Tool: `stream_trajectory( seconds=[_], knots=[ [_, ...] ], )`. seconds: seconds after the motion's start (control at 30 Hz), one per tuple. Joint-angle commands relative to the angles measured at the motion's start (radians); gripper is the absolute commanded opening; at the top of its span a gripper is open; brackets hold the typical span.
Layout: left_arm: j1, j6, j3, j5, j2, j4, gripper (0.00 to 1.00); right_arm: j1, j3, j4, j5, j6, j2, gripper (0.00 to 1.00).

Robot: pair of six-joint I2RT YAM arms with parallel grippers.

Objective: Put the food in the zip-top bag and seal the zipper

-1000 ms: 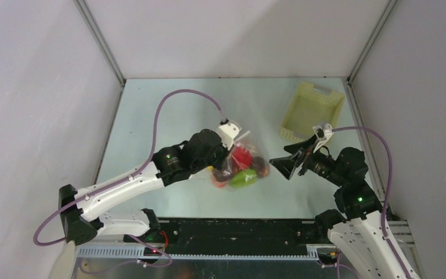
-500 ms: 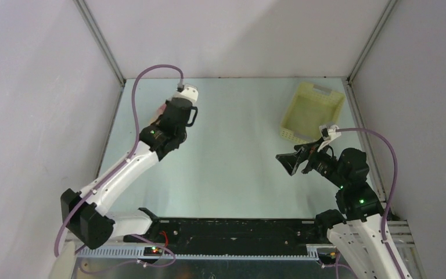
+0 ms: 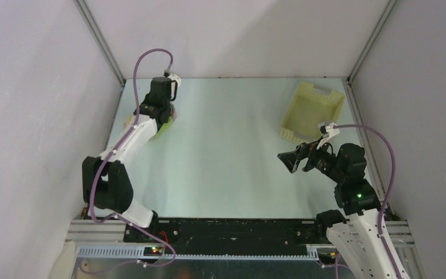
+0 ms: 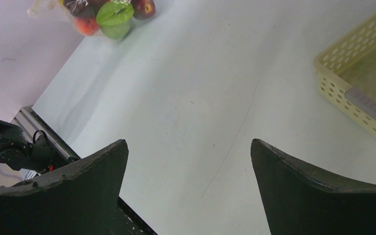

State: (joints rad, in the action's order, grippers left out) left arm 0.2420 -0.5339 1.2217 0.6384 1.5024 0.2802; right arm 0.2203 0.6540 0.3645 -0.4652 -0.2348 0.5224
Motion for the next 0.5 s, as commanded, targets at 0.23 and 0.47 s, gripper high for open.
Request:
stream_trajectory(
  seconds=[0.23, 0.47],
  knots=[
    [0.015, -0.022, 0.239, -0.060, 0.114, 0.065, 0.02, -0.020, -0.008, 0.008, -0.037, 0.008, -0.011, 0.99],
    [0.151, 0.031, 0.151, -0.071, 0.230, 0.085, 0.09, -0.025, -0.014, 0.001, -0.063, 0.002, -0.010, 0.99]
  ],
)
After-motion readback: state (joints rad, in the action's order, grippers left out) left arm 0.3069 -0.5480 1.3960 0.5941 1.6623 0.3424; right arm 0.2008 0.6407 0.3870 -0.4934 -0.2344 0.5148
